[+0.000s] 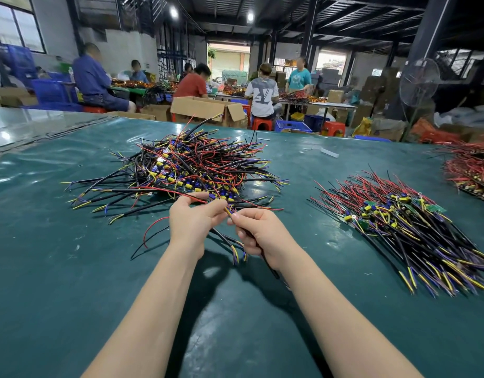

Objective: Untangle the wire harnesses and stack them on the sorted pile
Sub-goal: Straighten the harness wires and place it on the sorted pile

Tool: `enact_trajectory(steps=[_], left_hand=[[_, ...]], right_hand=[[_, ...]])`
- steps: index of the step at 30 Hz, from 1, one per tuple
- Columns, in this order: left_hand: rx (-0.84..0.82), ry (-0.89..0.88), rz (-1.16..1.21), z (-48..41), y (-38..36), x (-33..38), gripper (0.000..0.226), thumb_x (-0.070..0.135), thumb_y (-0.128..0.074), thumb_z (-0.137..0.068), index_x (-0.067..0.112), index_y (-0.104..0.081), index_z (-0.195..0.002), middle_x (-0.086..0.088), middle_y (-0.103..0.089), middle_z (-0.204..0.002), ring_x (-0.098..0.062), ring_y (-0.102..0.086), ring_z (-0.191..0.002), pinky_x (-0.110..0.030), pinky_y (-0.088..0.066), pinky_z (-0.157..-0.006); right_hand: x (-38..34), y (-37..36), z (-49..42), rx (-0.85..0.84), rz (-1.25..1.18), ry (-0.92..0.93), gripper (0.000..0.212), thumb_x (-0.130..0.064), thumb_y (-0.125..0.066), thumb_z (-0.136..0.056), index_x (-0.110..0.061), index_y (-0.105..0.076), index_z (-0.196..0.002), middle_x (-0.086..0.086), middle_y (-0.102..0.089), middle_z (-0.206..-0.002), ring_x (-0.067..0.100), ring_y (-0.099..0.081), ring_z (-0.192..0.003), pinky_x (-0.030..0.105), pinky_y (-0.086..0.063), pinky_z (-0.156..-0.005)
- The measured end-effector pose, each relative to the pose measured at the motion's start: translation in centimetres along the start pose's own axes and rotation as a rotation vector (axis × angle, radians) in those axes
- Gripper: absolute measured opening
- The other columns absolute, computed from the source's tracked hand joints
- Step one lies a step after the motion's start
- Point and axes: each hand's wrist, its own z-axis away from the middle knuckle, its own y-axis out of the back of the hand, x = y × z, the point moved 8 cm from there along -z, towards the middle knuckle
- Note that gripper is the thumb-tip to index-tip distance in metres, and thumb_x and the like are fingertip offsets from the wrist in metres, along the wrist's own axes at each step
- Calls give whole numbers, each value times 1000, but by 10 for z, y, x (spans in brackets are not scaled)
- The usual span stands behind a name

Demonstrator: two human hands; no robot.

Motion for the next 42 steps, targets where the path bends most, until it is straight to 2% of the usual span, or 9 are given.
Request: enact_trajectory(steps=[4, 6, 8, 15, 21, 27, 33, 37, 42], left_hand=[[-27, 82, -17, -4, 4, -5, 28, -13, -61, -78, 9, -48, -86, -12, -61, -71, -15, -63, -51, -20, -57, -56], [-77, 103, -5, -5, 2, -6, 29, -13, -62, -77, 8, -48, -91, -8, -64, -63, -11, -63, -47, -21, -58, -58], [-116, 113, -1, -4, 1, -5, 31, -11, -65, -76, 7, -49, -96, -3, -66, -56, -11, -64, -47, -20, -57, -55], [-174, 167, 54, -3, -1, -3, 27, -12, -61, -79, 7, -46, -91, -10, -64, -68, -10, -63, -46, -15, -48, -44], [-75, 70, 43, -13, 13, 0, 12, -6, -56, -86, -2, -49, -95, -10, -57, -73, -6, -63, -48, -18, -53, -49], [76, -58, 52, -12, 19, 1, 32, -12, -61, -80, -1, -46, -107, -12, -58, -69, -4, -59, -44, -16, -51, -48], [167, -95, -34, -18, 33, -6, 58, -8, -64, -80, -9, -38, -132, -7, -60, -72, -9, -60, -52, -15, -50, -47], [134, -82, -43, -22, 26, -9, 52, -7, -66, -79, -9, -44, -126, -5, -60, -75, -14, -60, -60, -14, -51, -48], [137, -137, -67, -24, 26, -4, 41, -8, -65, -78, -6, -51, -116, -7, -62, -72, -6, -60, -48, -15, -50, -47]], right_hand=[[7, 1, 3, -66, -81, -56, 21, -8, -46, -95, -8, -59, -79, -8, -49, -46, -1, -34, -32, 10, -20, -29], [7, 0, 4, -105, -78, -67, 21, -6, -46, -94, -7, -60, -79, -7, -50, -45, -2, -34, -31, 9, -19, -29], [5, -4, 6, -150, -75, -62, 21, -4, -45, -94, -6, -60, -79, -6, -51, -45, -2, -33, -30, 9, -18, -29], [-4, -12, 5, -178, 27, 71, 21, -3, -47, -92, -9, -66, -85, -7, -56, -49, 0, -36, -33, 9, -20, -31], [19, -12, 5, -126, 15, -123, 22, -11, -46, -95, -9, -62, -81, -8, -49, -43, 0, -36, -31, 10, -20, -31], [17, -22, 7, -187, -50, -152, 19, -10, -48, -94, -9, -63, -84, -8, -49, -44, -2, -35, -31, 8, -18, -30], [29, -35, 11, -258, -124, -247, 24, -8, -36, -98, -9, -58, -87, -5, -54, -47, 1, -45, -36, 11, -30, -32], [39, -36, 14, -245, -286, -408, 26, -9, -37, -98, -12, -61, -87, -5, -57, -49, 1, -52, -39, 11, -39, -34], [40, -46, 16, -291, -366, -462, 24, -12, -37, -98, -15, -59, -91, -5, -53, -48, -1, -47, -35, 7, -31, -29]])
